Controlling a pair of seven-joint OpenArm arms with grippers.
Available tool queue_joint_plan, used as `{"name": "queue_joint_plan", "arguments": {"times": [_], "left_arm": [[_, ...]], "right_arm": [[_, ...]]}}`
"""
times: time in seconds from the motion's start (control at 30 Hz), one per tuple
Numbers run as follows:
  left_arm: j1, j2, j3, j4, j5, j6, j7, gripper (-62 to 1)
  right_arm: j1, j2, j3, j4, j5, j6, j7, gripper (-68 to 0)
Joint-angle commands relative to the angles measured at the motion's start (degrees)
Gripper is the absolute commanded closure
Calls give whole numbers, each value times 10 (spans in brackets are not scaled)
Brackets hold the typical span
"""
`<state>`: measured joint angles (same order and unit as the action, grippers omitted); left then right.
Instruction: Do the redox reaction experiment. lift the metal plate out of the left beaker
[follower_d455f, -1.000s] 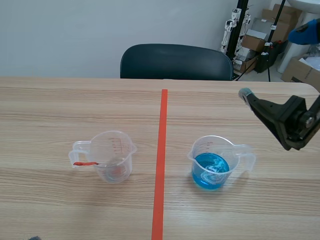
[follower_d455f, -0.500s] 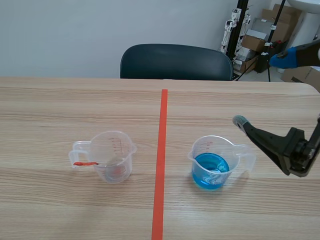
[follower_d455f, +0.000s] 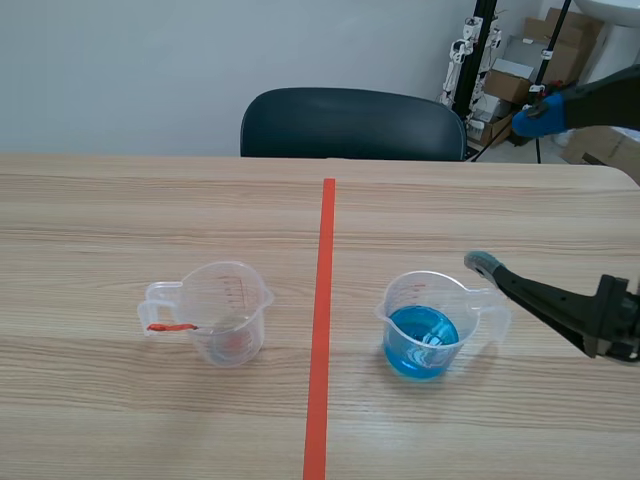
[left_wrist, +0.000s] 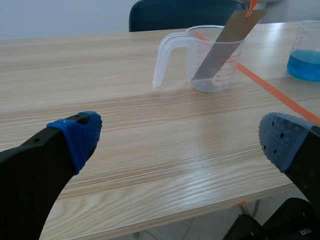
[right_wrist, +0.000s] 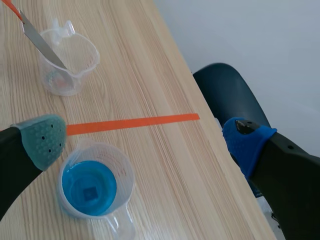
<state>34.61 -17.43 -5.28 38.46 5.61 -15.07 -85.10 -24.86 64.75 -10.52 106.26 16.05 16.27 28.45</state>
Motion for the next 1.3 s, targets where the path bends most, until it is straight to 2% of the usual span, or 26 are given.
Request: {"name": "queue_joint_plan", "arguments": {"times": [0.0, 0.23, 0.47, 0.73, 0.8, 0.93, 1.27], "left_arm": [[-16, 7, 0, -7, 14, -1, -30, -623], [-99, 29, 1, -80, 87, 0, -39, -623], [-147, 31, 1, -92, 91, 3, -39, -623], [-165, 31, 2, -71, 93, 3, -39, -623], [-165, 31, 2, -64, 103, 3, -39, -623], [-165, 31, 2, -57, 138, 3, -39, -623], [-165, 31, 2, -58, 137, 3, -39, -623]], "right_arm": [[26, 0, -14, -1, 6, -1, 4, -679], [104, -5, -104, -4, -18, 0, 5, -679], [170, -37, -186, -28, -53, 0, 7, -679], [242, -103, -261, -87, -106, 2, -2, -679], [256, -120, -278, -102, -119, 3, -2, -679], [289, -145, -318, -126, -131, 13, -3, -679], [380, -200, -435, -167, -136, 14, -17, -679]]}}
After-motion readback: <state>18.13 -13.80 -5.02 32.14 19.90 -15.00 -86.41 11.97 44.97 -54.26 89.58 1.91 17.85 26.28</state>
